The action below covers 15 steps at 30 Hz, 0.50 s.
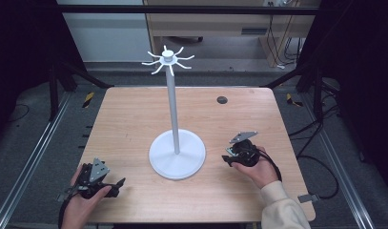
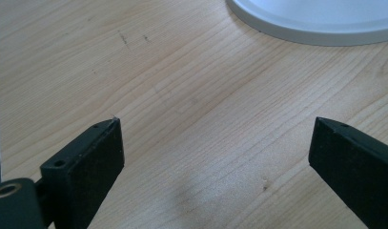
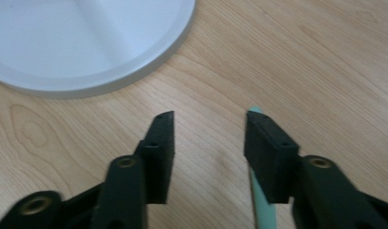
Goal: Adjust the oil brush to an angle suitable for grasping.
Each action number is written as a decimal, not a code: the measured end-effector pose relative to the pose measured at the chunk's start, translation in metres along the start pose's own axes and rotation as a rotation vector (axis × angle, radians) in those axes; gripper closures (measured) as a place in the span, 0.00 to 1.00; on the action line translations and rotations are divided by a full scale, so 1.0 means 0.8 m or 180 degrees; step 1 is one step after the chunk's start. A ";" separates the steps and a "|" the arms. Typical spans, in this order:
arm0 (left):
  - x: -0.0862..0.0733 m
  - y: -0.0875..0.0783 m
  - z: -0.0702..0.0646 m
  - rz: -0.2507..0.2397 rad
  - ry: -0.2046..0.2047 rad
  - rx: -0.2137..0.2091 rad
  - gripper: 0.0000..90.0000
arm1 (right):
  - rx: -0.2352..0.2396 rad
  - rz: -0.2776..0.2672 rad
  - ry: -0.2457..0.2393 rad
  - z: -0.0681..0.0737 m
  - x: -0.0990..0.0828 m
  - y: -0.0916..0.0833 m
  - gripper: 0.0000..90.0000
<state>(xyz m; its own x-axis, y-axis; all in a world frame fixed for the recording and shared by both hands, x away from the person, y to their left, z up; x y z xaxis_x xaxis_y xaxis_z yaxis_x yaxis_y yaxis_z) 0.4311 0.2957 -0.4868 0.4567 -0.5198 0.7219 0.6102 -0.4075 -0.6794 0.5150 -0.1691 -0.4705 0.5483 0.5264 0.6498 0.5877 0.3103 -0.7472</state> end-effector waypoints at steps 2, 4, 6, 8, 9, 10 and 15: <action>0.000 0.001 0.000 0.0007 0.0003 0.0001 0.05 | -0.0013 0.0009 -0.0032 -0.001 0.000 0.000 0.73; 0.000 0.001 0.000 0.0011 0.0000 0.0002 0.05 | -0.0006 0.0015 -0.0039 -0.002 0.000 -0.001 0.77; 0.000 0.000 0.000 0.0010 0.0002 0.0005 0.05 | -0.0029 0.0069 -0.0016 -0.005 -0.002 -0.001 0.87; 0.000 0.000 0.000 0.0005 -0.0002 0.0006 0.05 | -0.0048 0.0104 -0.0008 -0.007 -0.004 0.000 0.91; 0.000 0.000 0.000 0.0009 -0.0001 0.0005 0.05 | -0.0048 0.0124 -0.0010 -0.008 -0.005 0.000 0.94; 0.000 0.000 0.000 0.0009 -0.0001 0.0005 0.05 | -0.0048 0.0124 -0.0010 -0.008 -0.005 0.000 0.94; 0.000 0.001 -0.001 0.0004 0.0008 -0.0012 0.05 | -0.0064 0.0136 0.0045 -0.013 -0.007 -0.001 1.00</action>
Point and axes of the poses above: each handheld gripper's, and its own axes: y roughly forward along the jaws, x roughly out of its top, z roughly to its left, the point moved 2 cm from there along y, roughly forward along the jaws, and after that the axes turned 8 degrees about -x, right-handed, at the moved point
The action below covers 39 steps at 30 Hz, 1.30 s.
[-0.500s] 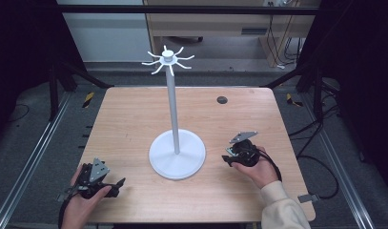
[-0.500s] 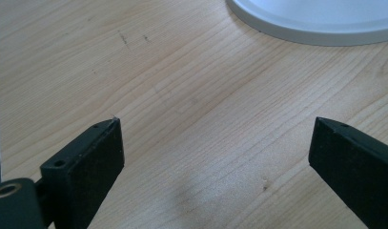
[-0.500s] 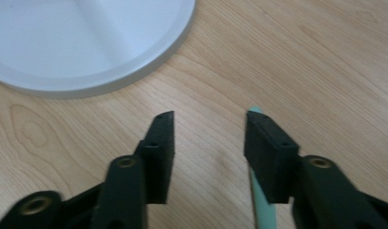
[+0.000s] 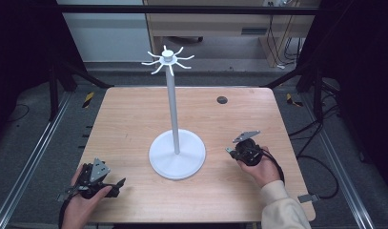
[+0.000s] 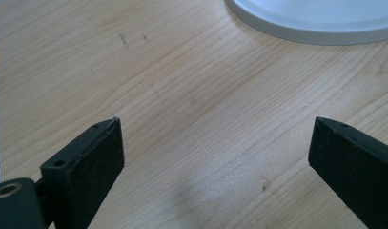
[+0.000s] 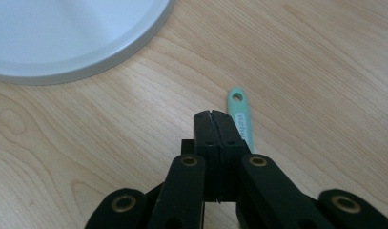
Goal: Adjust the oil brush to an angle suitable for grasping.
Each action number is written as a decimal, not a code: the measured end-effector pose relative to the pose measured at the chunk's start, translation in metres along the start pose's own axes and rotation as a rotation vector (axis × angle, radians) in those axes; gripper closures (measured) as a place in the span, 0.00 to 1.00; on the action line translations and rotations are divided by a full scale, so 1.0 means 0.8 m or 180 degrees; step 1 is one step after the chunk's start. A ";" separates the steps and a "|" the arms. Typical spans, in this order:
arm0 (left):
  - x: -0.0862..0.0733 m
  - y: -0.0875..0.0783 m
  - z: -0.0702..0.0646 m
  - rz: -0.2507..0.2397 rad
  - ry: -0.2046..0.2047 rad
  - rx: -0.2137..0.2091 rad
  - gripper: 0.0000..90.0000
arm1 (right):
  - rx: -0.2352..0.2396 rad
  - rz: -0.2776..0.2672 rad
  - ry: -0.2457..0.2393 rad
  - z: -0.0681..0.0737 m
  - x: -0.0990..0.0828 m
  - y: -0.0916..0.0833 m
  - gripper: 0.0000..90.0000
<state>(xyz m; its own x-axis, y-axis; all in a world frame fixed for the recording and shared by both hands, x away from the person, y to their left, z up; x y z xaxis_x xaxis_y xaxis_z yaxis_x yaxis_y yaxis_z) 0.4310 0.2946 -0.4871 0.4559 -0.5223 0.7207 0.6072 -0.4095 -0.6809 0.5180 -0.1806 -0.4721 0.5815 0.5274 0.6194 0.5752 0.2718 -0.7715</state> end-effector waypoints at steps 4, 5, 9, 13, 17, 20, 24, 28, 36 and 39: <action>0.000 0.001 0.001 0.0023 0.0003 0.0000 0.05 | -0.0038 -0.0001 0.0049 -0.005 -0.001 0.000 1.00; 0.000 0.001 0.001 0.0020 0.0003 0.0005 0.05 | -0.0042 0.0018 0.0063 -0.006 -0.001 0.001 1.00; 0.000 0.001 0.001 0.0030 0.0003 0.0007 0.05 | -0.0023 0.0065 0.0062 -0.007 -0.002 0.006 1.00; 0.000 0.001 -0.001 0.0012 0.0003 0.0012 0.05 | -0.0018 0.0108 0.0030 -0.006 -0.001 0.014 1.00; 0.000 0.001 -0.001 0.0020 0.0010 0.0004 0.05 | -0.0039 0.0179 0.0020 -0.008 0.000 0.026 1.00; 0.000 0.002 -0.001 0.0023 0.0010 0.0002 0.05 | -0.0056 0.0239 0.0042 -0.011 -0.001 0.034 1.00; 0.000 0.001 -0.001 0.0016 0.0010 0.0004 0.05 | -0.0038 0.0273 0.0021 -0.011 0.000 0.038 1.00; 0.000 0.001 -0.001 0.0026 0.0019 0.0002 0.05 | -0.0090 0.0297 -0.0007 -0.009 0.001 0.038 1.00; 0.000 0.001 -0.002 0.0024 0.0020 0.0004 0.05 | -0.0266 0.0349 -0.0056 -0.011 0.004 0.041 1.00; 0.000 0.001 -0.002 0.0038 0.0026 -0.0004 0.05 | -0.0337 0.0364 -0.0048 -0.013 0.005 0.042 1.00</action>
Point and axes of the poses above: each handheld gripper's, and its own axes: y roughly forward along the jaws, x roughly out of its top, z roughly to its left, the point moved 2 cm from there along y, roughly forward along the jaws, and after that the axes turned 8 degrees about -x, right-handed, at the moved point
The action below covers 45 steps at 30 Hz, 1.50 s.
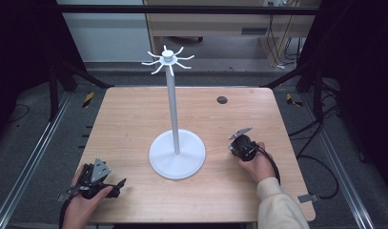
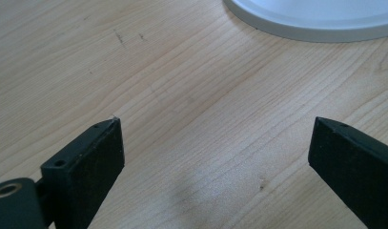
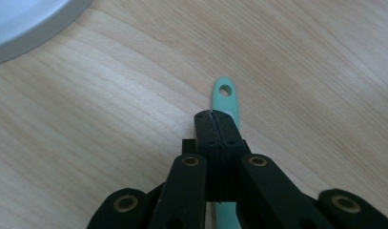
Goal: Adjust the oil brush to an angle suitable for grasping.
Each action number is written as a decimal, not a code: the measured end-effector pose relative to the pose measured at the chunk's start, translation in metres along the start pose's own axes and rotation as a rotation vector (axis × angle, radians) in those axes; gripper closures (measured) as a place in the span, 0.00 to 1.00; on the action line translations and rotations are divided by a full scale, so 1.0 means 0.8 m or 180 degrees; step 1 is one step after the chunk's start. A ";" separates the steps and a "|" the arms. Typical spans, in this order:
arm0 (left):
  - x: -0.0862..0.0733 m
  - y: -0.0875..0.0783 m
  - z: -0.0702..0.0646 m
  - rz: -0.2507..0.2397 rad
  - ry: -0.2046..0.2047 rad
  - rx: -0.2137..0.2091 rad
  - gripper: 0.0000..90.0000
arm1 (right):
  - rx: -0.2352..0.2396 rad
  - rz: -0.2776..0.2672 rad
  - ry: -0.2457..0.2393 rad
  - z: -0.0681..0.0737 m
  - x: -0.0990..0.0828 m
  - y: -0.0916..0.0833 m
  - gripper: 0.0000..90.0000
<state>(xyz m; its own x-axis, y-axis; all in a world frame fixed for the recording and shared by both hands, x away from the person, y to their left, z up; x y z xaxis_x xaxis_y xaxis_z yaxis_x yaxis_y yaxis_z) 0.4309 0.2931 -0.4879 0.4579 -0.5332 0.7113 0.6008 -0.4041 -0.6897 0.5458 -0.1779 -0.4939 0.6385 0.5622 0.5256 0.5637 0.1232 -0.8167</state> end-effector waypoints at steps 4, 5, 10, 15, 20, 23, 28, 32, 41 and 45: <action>0.000 0.001 0.000 -0.0003 -0.0004 0.0007 0.05 | -0.0146 0.0038 0.0177 -0.016 0.001 0.005 1.00; 0.000 0.001 0.000 -0.0005 -0.0005 0.0004 0.05 | -0.0168 0.0029 0.0252 -0.020 0.000 0.007 1.00; 0.000 0.001 0.000 -0.0001 -0.0001 0.0000 0.05 | -0.0136 0.0020 0.0355 -0.026 -0.001 0.008 1.00; 0.000 0.001 -0.001 0.0005 0.0002 -0.0006 0.05 | -0.0104 -0.0035 0.0476 -0.032 -0.003 -0.004 1.00; 0.000 0.001 0.000 0.0003 -0.0001 -0.0004 0.05 | -0.0083 -0.0039 0.0635 -0.043 -0.011 -0.024 1.00; 0.000 0.001 0.000 0.0007 -0.0007 -0.0002 0.05 | -0.0089 -0.0064 0.0661 -0.045 -0.014 -0.033 1.00; -0.001 -0.001 -0.002 0.0000 -0.0006 0.0004 0.05 | -0.0065 -0.0025 0.0658 -0.046 -0.025 -0.055 1.00; -0.005 -0.002 -0.003 0.0028 -0.0012 0.0007 0.05 | -0.0038 -0.0001 0.0674 -0.049 -0.030 -0.065 1.00; -0.005 -0.001 -0.008 0.0067 0.0084 0.0000 0.05 | 0.0006 0.0198 0.0570 -0.056 -0.030 -0.075 0.98; -0.005 -0.004 -0.008 0.0017 0.0082 -0.0008 0.05 | 0.0020 0.0334 0.0533 -0.057 -0.029 -0.075 0.96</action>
Point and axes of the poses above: each handheld gripper's, and its own axes: y roughly forward along the jaws, x roughly out of its top, z roughly to its left, the point moved 2 cm from there along y, roughly forward along the jaws, and after that the axes turned 8 degrees about -x, right-handed, at the moved point
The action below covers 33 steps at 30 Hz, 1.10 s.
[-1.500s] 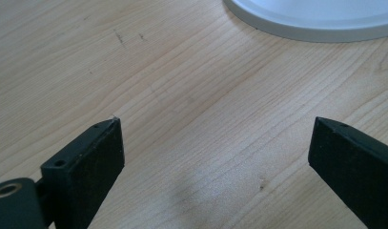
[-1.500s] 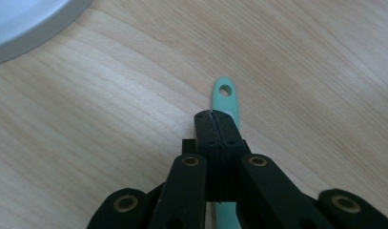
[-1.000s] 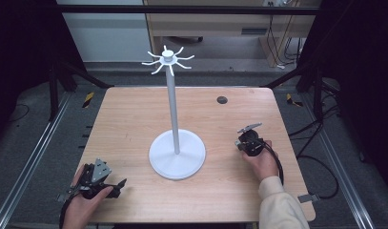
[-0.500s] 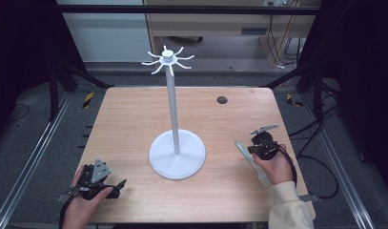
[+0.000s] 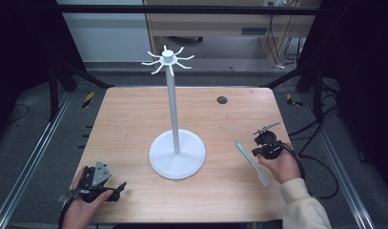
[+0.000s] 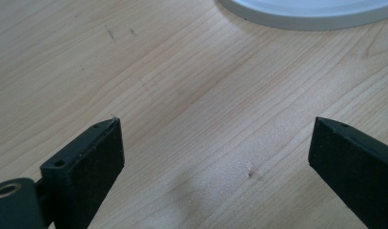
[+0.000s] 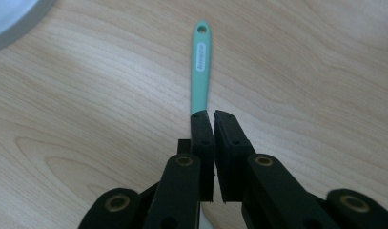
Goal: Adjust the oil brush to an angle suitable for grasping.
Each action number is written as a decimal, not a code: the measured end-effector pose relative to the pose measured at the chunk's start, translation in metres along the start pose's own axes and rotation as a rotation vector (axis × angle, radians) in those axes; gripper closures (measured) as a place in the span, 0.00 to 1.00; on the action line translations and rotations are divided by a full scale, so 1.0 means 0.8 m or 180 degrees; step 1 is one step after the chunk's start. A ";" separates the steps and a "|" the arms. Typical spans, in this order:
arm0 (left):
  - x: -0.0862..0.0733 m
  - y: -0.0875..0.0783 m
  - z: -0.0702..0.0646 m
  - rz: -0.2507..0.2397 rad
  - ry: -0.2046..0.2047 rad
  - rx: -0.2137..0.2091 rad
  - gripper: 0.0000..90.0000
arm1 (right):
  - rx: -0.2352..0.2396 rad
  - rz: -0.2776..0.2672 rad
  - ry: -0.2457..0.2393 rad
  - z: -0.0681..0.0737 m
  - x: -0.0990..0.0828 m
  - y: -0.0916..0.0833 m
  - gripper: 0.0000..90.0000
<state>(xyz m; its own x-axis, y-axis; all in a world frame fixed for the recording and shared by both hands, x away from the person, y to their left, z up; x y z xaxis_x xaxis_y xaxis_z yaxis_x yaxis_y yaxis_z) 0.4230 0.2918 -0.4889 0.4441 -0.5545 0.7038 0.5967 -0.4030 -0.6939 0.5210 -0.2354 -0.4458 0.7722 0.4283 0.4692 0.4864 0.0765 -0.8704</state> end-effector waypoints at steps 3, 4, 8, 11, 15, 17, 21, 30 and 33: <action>0.001 -0.001 0.001 -0.0011 -0.0004 -0.0001 0.05 | -0.0035 0.0093 -0.0011 0.000 -0.002 0.004 0.95; 0.002 -0.001 0.000 -0.0037 -0.0023 -0.0002 0.05 | -0.0031 0.0126 -0.0006 0.000 -0.004 0.007 0.94; 0.002 0.000 0.000 -0.0043 -0.0024 -0.0008 0.05 | -0.0039 0.0270 0.0011 -0.002 -0.007 0.016 0.86; 0.003 0.001 0.000 -0.0037 -0.0027 -0.0006 0.05 | -0.0023 0.0311 -0.0002 -0.003 -0.008 0.020 0.81; 0.003 0.001 0.000 -0.0045 -0.0034 -0.0004 0.05 | -0.0007 0.0374 -0.0023 0.002 -0.007 0.025 0.77; 0.002 0.001 0.000 -0.0032 -0.0028 -0.0009 0.05 | 0.0003 0.0389 -0.0022 0.003 -0.007 0.027 0.77; 0.002 0.000 0.000 -0.0009 -0.0009 -0.0010 0.05 | 0.0014 0.0463 -0.0048 0.008 -0.007 0.034 0.77; 0.002 0.000 0.000 -0.0008 -0.0007 -0.0014 0.05 | 0.0050 0.0609 -0.0061 0.011 -0.007 0.044 0.82; 0.002 0.000 0.000 -0.0008 -0.0003 -0.0018 0.05 | 0.0062 0.0637 -0.0076 0.010 -0.008 0.046 0.84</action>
<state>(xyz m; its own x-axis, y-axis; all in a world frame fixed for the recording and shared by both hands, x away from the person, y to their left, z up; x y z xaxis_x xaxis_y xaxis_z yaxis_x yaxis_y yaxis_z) 0.4239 0.2906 -0.4879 0.4432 -0.5528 0.7057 0.5941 -0.4084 -0.6930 0.5306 -0.2280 -0.4821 0.8427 0.4579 0.2832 0.3161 0.0052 -0.9487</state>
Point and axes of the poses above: each handheld gripper's, and its own axes: y roughly forward along the jaws, x roughly out of its top, z roughly to its left, the point moved 2 cm from there along y, roughly forward along the jaws, and after that the axes turned 8 degrees about -x, right-handed, at the moved point
